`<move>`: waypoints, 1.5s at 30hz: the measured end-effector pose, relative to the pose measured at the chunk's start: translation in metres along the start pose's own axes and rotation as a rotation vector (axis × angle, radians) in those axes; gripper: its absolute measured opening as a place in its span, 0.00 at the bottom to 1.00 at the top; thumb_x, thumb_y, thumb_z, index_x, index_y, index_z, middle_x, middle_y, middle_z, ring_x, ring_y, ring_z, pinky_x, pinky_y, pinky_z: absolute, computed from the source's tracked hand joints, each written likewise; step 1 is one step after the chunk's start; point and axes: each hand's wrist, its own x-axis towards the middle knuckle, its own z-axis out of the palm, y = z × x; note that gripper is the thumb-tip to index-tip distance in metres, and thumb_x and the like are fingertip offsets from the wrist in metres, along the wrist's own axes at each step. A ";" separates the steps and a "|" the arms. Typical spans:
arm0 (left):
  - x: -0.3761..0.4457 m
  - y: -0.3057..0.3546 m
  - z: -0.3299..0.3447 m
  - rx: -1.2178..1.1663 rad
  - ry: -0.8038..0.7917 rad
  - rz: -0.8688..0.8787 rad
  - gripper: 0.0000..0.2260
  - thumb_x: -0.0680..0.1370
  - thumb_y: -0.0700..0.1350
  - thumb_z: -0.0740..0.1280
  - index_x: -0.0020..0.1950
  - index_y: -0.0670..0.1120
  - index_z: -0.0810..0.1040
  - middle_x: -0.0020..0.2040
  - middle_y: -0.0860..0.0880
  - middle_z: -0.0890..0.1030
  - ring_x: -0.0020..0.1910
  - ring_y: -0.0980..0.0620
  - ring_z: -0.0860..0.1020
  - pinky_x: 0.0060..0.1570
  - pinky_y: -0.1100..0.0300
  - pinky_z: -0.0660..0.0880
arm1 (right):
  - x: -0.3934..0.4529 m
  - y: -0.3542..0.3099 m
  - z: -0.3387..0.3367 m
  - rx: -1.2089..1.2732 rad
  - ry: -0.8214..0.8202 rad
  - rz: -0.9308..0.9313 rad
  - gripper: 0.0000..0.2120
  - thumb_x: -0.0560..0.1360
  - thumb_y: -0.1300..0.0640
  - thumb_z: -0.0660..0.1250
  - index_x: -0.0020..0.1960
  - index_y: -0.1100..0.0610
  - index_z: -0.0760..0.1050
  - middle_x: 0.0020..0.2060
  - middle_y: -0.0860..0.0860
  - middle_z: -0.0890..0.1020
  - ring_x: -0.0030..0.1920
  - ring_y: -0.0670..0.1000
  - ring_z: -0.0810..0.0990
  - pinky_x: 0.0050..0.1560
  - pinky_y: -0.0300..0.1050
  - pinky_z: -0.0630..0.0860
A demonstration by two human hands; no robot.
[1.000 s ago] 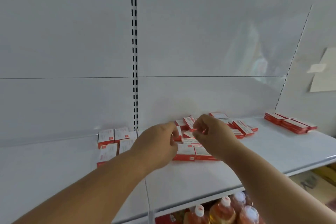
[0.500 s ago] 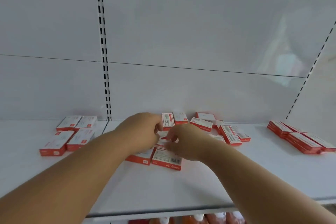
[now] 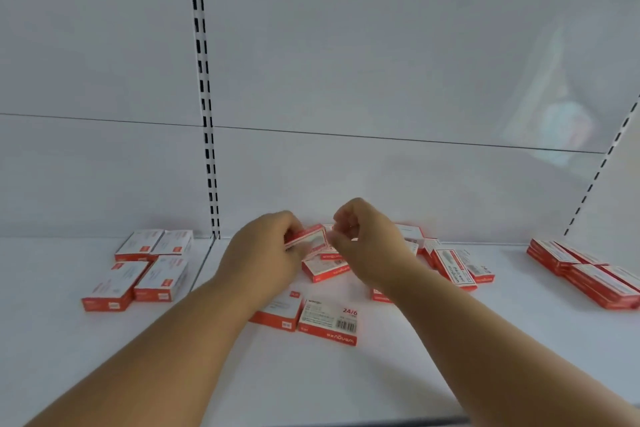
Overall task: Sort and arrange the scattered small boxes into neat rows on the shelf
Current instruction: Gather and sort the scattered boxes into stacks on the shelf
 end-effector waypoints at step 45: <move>-0.061 0.262 0.124 -0.605 -0.103 -0.023 0.07 0.79 0.47 0.67 0.55 0.54 0.73 0.48 0.57 0.81 0.35 0.61 0.83 0.37 0.62 0.80 | -0.135 0.154 -0.219 1.153 0.107 0.356 0.11 0.76 0.61 0.69 0.53 0.68 0.76 0.38 0.58 0.74 0.34 0.50 0.71 0.34 0.41 0.70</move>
